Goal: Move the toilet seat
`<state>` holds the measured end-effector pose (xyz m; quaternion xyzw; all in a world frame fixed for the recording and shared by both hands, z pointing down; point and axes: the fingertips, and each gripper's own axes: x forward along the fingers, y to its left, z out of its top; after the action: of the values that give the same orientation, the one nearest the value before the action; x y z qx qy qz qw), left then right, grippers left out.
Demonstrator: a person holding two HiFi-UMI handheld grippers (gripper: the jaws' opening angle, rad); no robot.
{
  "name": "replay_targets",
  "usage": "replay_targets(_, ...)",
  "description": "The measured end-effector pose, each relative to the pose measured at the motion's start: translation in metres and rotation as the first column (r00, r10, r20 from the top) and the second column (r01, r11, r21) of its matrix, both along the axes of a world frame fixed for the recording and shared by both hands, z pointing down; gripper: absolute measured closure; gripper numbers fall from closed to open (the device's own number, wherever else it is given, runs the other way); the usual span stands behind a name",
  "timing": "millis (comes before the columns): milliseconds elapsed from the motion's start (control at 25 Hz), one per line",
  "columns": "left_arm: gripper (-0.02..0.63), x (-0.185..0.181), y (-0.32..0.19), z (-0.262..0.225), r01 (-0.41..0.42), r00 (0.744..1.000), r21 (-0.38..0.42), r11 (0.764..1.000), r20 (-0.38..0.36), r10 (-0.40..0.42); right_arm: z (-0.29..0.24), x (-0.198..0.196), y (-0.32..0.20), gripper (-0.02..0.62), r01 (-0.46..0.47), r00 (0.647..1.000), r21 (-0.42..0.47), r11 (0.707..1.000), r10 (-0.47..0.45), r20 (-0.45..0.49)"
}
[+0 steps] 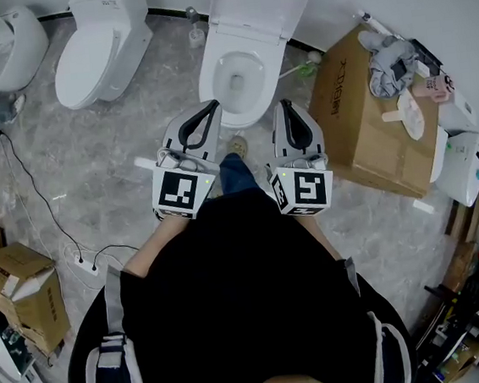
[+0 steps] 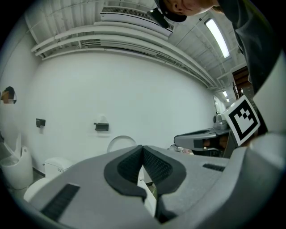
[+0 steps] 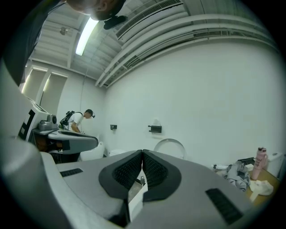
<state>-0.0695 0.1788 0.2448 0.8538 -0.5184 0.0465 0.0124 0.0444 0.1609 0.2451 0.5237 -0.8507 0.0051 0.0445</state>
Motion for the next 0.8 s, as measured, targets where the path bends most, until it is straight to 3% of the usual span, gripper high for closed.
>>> replay_targets(800,0.598,0.025,-0.154,0.005,0.039,0.999,-0.067,0.997,-0.015,-0.041,0.006,0.022,-0.162,0.572,0.048,0.998,-0.027,0.998,-0.049,-0.034)
